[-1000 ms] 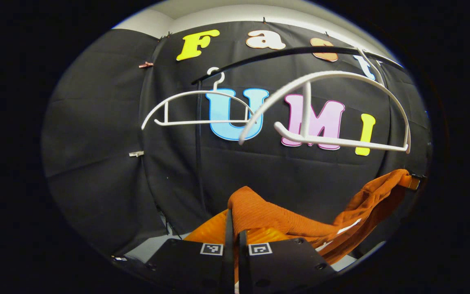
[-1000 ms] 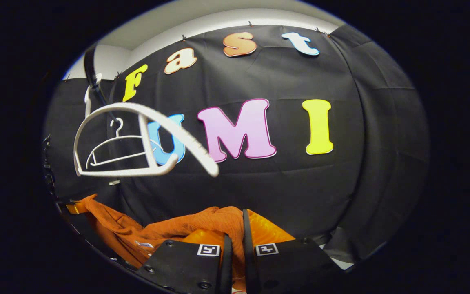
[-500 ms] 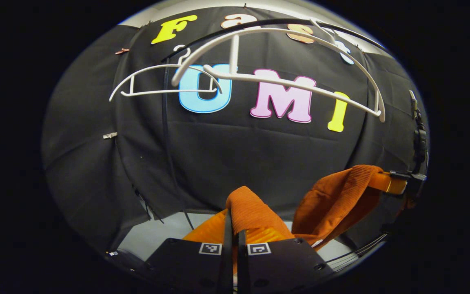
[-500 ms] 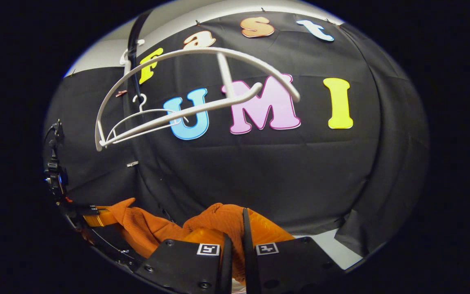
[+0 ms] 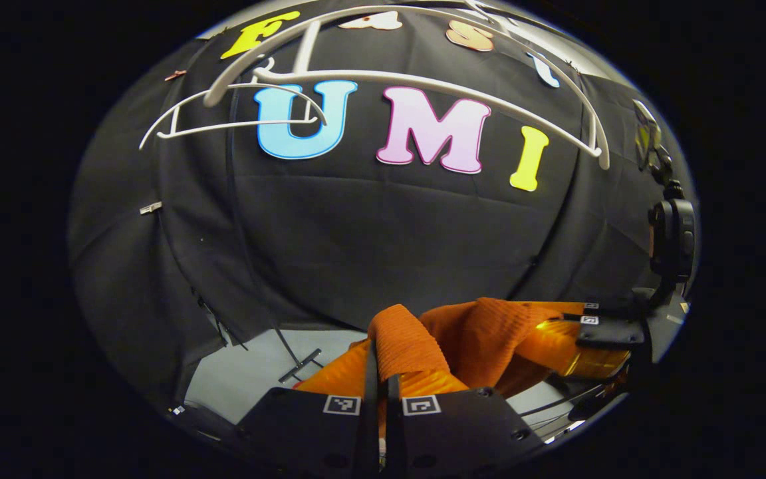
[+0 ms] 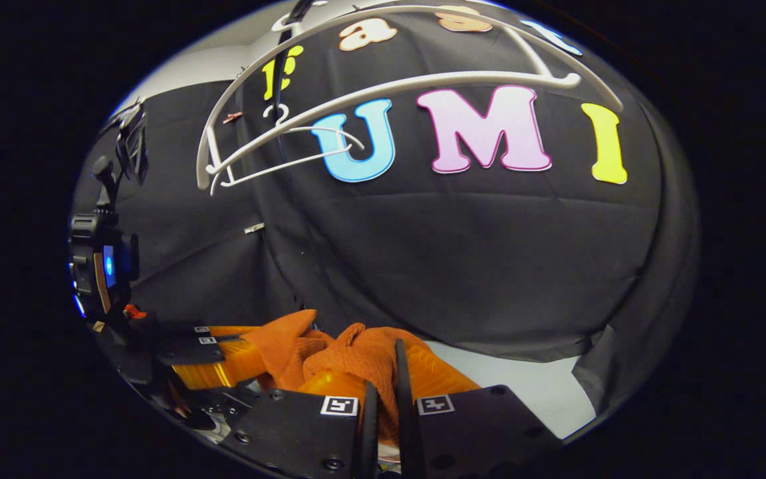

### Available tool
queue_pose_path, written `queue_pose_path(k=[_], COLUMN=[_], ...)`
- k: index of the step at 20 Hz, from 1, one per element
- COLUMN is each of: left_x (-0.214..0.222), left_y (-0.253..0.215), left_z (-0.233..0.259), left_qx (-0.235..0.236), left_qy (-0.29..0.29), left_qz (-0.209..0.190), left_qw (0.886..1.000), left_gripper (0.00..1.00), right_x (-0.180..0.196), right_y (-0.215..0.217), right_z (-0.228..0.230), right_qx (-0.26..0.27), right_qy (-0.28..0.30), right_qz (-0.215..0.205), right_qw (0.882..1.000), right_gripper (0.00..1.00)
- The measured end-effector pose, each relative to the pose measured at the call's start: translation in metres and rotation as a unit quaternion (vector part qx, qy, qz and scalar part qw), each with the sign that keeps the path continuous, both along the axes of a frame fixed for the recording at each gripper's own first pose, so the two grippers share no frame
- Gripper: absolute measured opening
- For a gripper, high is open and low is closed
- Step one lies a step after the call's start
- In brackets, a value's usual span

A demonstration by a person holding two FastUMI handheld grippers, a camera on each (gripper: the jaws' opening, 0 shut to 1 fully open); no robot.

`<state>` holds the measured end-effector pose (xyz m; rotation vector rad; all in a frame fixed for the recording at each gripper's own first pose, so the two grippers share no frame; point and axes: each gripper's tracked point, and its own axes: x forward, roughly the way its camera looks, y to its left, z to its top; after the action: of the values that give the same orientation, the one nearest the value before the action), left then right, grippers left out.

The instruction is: Grasp the clothes on the hanger with both hands and then place them into the laundry hamper below.

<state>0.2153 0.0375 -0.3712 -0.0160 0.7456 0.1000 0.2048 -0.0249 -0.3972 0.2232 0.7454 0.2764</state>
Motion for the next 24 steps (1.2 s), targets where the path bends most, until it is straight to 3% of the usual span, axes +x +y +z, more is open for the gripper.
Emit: queue_pose_path(k=[4, 9, 10, 11, 18, 19, 20, 21, 24], left_x=[-0.006, -0.022, -0.023, -0.024, -0.045, -0.042, -0.047, -0.045, -0.044], left_y=[0.003, -0.008, -0.009, -0.010, 0.011, 0.010, 0.010, 0.006, 0.015], left_z=[-0.024, -0.061, -0.067, -0.073, -0.099, -0.101, -0.090, -0.096, -0.094], left_qx=[0.000, -0.057, -0.064, -0.074, -0.111, -0.117, -0.121, -0.126, -0.106], left_qy=[0.041, 0.125, 0.140, 0.155, 0.218, 0.218, 0.224, 0.227, 0.217], left_qz=[-0.001, 0.000, 0.000, 0.001, 0.045, 0.045, 0.041, 0.037, 0.041], left_qw=[0.999, 0.990, 0.988, 0.985, 0.969, 0.968, 0.966, 0.965, 0.970], left_gripper=[0.09, 0.09, 0.09, 0.09, 0.09, 0.09, 0.11, 0.05, 0.99], right_x=[-0.014, -0.033, -0.039, -0.044, -0.066, -0.063, -0.061, -0.058, -0.058], right_y=[0.007, 0.007, 0.007, 0.006, 0.012, 0.014, 0.012, 0.010, -0.006], right_z=[-0.024, -0.065, -0.073, -0.079, -0.118, -0.116, -0.116, -0.111, -0.114], right_qx=[-0.006, -0.014, -0.014, -0.015, -0.007, -0.001, -0.005, -0.004, -0.037], right_qy=[0.047, 0.125, 0.140, 0.153, 0.218, 0.218, 0.217, 0.211, 0.203], right_qz=[0.016, 0.014, 0.016, 0.018, 0.014, 0.013, 0.009, 0.007, 0.001], right_qw=[0.999, 0.992, 0.990, 0.988, 0.976, 0.976, 0.976, 0.977, 0.978], right_gripper=[0.17, 0.18, 0.13, 0.18, 0.18, 0.25, 0.39, 0.50, 0.93])
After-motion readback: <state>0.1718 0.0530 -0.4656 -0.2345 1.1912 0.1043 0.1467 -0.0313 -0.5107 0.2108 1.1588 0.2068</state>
